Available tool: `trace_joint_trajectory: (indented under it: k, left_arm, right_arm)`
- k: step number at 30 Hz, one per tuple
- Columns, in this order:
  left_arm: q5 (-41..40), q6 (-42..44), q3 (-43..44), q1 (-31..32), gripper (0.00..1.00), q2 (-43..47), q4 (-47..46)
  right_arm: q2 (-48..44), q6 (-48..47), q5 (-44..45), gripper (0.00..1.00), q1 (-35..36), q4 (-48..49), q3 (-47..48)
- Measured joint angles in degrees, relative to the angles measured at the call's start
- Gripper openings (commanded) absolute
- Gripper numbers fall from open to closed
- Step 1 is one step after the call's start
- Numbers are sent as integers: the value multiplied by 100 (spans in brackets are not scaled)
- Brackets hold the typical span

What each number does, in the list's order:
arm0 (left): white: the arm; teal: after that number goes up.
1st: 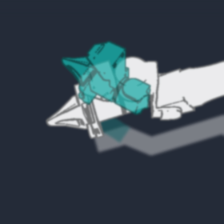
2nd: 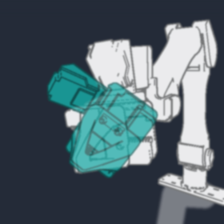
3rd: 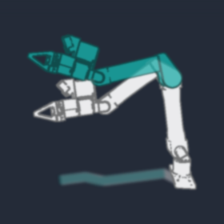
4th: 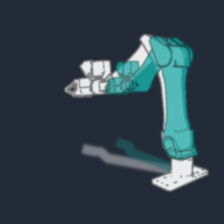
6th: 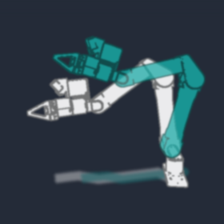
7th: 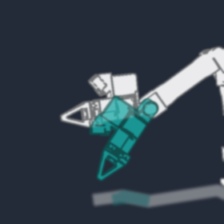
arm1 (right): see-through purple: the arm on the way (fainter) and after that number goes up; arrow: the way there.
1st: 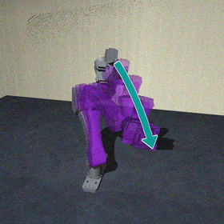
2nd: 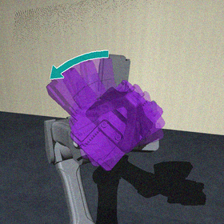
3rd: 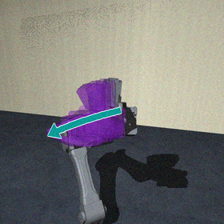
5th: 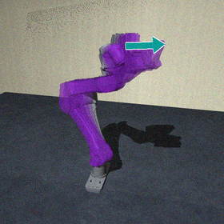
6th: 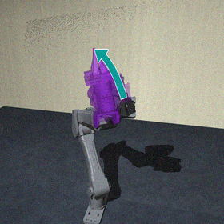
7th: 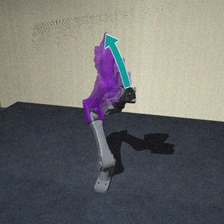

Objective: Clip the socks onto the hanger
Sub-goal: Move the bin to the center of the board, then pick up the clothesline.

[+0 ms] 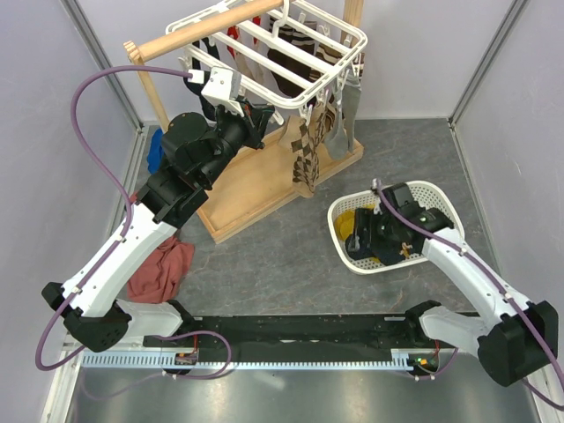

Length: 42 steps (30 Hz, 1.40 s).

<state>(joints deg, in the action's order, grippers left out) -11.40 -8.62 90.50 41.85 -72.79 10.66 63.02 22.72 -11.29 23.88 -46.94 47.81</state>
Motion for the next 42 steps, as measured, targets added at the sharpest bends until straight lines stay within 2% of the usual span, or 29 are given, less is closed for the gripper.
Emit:
trace_joint_trajectory:
  k: [3,7,13,18,29,32,35,36,39,42]
  left_arm:
    - [0,0,0,0,2,0,2]
    - [0,0,0,0,2,0,2]
    - [2,0,0,0,2,0,11]
    - [2,0,0,0,2,0,26]
    - [2,0,0,0,2,0,42]
    - [2,0,0,0,2,0,42]
    - [2,-2,9,0,2,0,50]
    - [4,0,13,0,2,0,52]
    - [4,0,42,0,2,0,96]
    - [4,0,66,0,2,0,140]
  right_arm:
    - [-31,328,839,78,-387,98,273]
    - [-11,981,1941,61,-1045,358,278]
    - [483,2024,3086,56,-1349,669,254]
    - [1078,2625,3327,53,-1552,833,63]
    - [1088,3027,3154,47,-2170,1298,-678]
    - [1119,3060,3010,39,-2277,1556,-892]
    - [1123,3051,2905,25,-2339,1718,-1043]
    - [1110,3029,2889,16,-2341,1738,-1047]
    - [927,2911,2846,0,-2343,1735,-1049]
    - [557,2726,2785,0,-2341,1576,-997]
